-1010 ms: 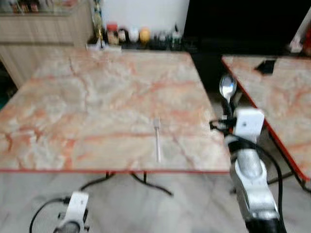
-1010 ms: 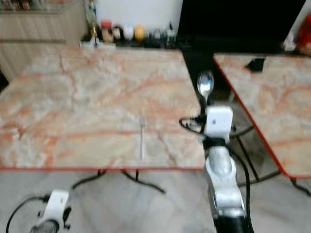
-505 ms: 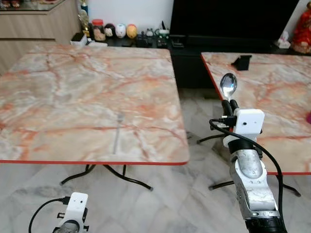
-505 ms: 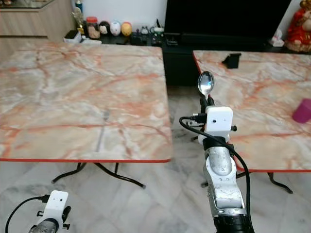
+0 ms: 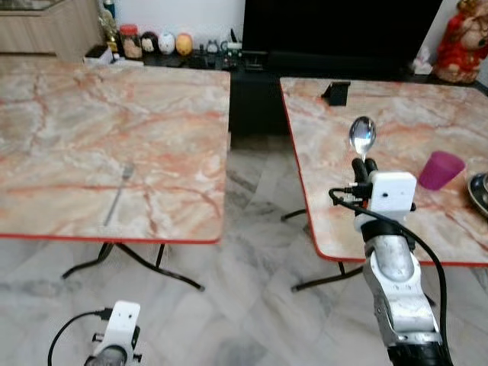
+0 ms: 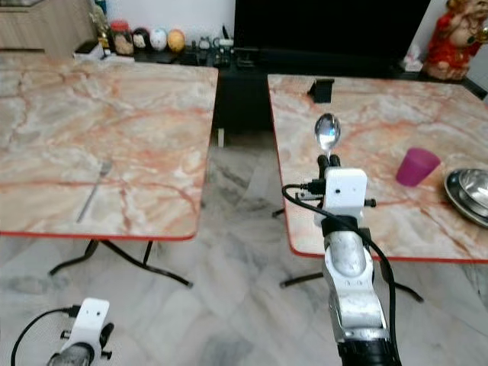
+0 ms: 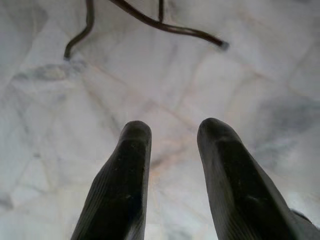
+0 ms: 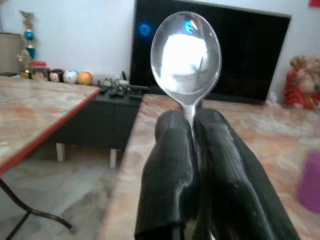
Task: Setting the table
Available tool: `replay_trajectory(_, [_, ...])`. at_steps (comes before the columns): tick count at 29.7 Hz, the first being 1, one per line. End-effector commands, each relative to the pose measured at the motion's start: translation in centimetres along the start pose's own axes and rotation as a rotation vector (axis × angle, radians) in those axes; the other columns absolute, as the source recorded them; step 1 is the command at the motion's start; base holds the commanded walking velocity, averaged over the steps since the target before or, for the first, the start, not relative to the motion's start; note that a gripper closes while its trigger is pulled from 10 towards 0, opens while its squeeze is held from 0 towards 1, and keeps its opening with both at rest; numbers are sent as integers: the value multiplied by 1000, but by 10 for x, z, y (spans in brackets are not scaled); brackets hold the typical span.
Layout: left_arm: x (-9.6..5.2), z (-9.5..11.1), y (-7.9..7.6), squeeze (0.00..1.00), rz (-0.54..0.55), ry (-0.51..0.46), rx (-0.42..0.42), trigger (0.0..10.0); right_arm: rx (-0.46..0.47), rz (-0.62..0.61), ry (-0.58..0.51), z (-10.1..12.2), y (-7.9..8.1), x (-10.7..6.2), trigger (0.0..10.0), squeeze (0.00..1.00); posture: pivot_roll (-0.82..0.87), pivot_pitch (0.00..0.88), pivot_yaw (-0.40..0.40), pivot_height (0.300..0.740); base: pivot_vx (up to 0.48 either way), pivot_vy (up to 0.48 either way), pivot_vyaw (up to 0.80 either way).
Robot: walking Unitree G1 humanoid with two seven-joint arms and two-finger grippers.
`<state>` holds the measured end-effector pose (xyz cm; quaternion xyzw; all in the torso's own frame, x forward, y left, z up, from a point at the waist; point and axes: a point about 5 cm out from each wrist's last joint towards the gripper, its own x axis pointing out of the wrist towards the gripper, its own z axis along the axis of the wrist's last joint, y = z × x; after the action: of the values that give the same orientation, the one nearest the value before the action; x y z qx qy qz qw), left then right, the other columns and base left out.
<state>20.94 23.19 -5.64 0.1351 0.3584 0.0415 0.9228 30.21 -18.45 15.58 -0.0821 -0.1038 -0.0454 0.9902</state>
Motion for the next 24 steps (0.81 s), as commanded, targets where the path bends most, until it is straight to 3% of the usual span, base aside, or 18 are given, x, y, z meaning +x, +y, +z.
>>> replay_trajectory(1, [-1,-3,1,0,-3,13,14,10000,8,1,-31,8,1,2,10000,0,2,5,-23,740,0,-405,0])
replay_trajectory(24, [-1,-3,-1,0,-15,14,17,10000,10,1,-15,7,1,4,10000,0,-5,6,-20,740,0,-401,0])
